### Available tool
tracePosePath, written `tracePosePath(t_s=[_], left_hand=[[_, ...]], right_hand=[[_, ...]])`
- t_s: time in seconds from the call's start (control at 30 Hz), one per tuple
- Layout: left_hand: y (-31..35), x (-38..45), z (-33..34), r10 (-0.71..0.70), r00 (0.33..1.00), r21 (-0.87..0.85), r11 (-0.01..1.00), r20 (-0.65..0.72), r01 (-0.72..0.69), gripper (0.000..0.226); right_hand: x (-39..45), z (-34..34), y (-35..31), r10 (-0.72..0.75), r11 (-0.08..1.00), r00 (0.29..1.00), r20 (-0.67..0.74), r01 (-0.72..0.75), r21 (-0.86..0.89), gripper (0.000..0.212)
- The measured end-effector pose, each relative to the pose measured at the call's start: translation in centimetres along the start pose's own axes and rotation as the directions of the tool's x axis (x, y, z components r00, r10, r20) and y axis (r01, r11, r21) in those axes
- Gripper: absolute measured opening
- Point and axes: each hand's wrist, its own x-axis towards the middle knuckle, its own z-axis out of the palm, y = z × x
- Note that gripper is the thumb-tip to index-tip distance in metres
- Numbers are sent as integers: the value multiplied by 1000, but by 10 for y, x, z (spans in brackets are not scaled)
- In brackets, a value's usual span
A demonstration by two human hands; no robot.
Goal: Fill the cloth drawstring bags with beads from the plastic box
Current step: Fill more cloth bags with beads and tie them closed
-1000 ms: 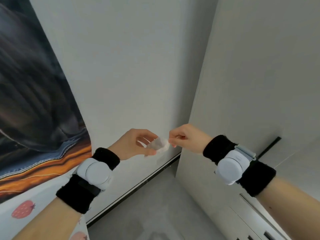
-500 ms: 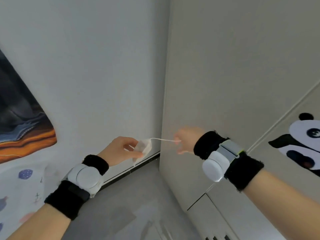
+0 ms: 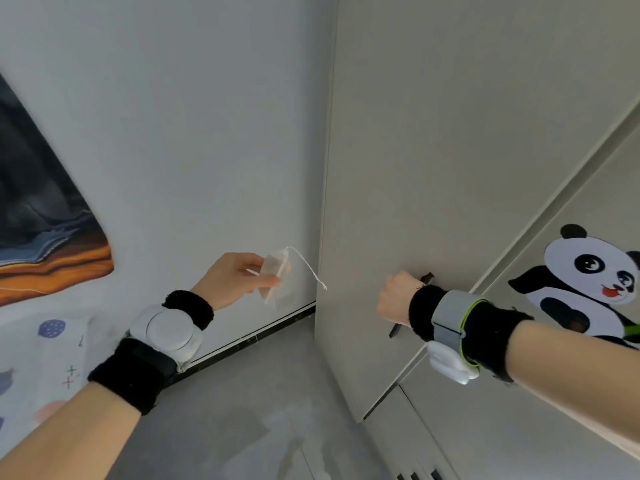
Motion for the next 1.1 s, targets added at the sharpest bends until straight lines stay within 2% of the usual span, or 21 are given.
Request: tracePosePath(t_s=[0.1, 0.23, 0.3, 0.37, 0.43, 0.5, 0.53, 0.57, 0.6, 0.67, 0.7, 0.73, 0.8, 0.83, 0.97, 1.03, 1.1], left_hand=[[-11, -8, -13, -20, 1000, -22, 1000, -10, 20, 46], [-40, -21, -51, -77, 985, 21, 997, -153, 81, 28], [-48, -26, -68, -91, 977, 14, 995, -195, 96, 29], [-64, -40, -98, -115, 959, -2, 993, -259, 119, 20], [-81, -57, -129, -140, 941, -6, 989, -308, 145, 11], [-96, -74, -156, -152, 928, -11, 987, -341, 158, 16], [-107, -90, -181, -175, 908, -30, 984, -381, 177, 19], [-114, -100, -193, -187, 897, -44, 982, -402, 185, 23], [-120, -109, -204, -207, 880, -66, 978, -427, 198, 27], [-129, -125, -221, -215, 867, -84, 976, -449, 199, 39], [-136, -132, -229, -224, 858, -99, 974, -463, 202, 38], [-140, -138, -235, -232, 847, -114, 973, -479, 202, 32], [-147, -145, -243, -245, 833, -145, 969, -497, 198, 22], [-150, -146, -246, -243, 829, -145, 970, -503, 196, 20], [-141, -133, -252, -207, 837, -77, 978, -507, 195, 15], [-133, -122, -250, -178, 847, -40, 982, -502, 183, 15], [-122, -114, -248, -146, 855, -33, 988, -498, 149, 16]], right_hand=[[2, -15, -12, -60, 998, 998, 11, 60, -13, 29], [20, -59, -48, -82, 991, 994, 78, 90, -95, 27], [25, -77, -61, -101, 983, 989, 110, 116, -141, 29], [48, -102, -82, -73, 982, 986, 153, 98, -162, 27], [76, -123, -99, -136, 972, 987, 80, 149, -182, 28], [94, -158, -109, -198, 953, 980, 27, 199, -229, 50], [107, -193, -118, -249, 903, 967, 57, 253, -347, 61], [111, -216, -122, -262, 896, 964, 40, 259, -360, 52], [119, -238, -127, -119, 936, 989, 85, 140, -322, 36], [146, -269, -136, 20, 978, 994, 107, 2, -207, 16], [158, -286, -142, 15, 980, 995, 100, 5, -201, 15], [161, -301, -145, -1, 979, 996, 90, 19, -202, 24], [173, -311, -149, 15, 967, 1000, -26, -21, -254, 32], [173, -312, -147, -10, 931, 994, -107, -29, -364, 33], [161, -301, -113, -85, 836, 939, -332, -115, -537, 50], [163, -291, -93, -79, 854, 909, -408, -150, -499, 58], [161, -291, -69, -30, 908, 864, -503, -187, -375, 60]])
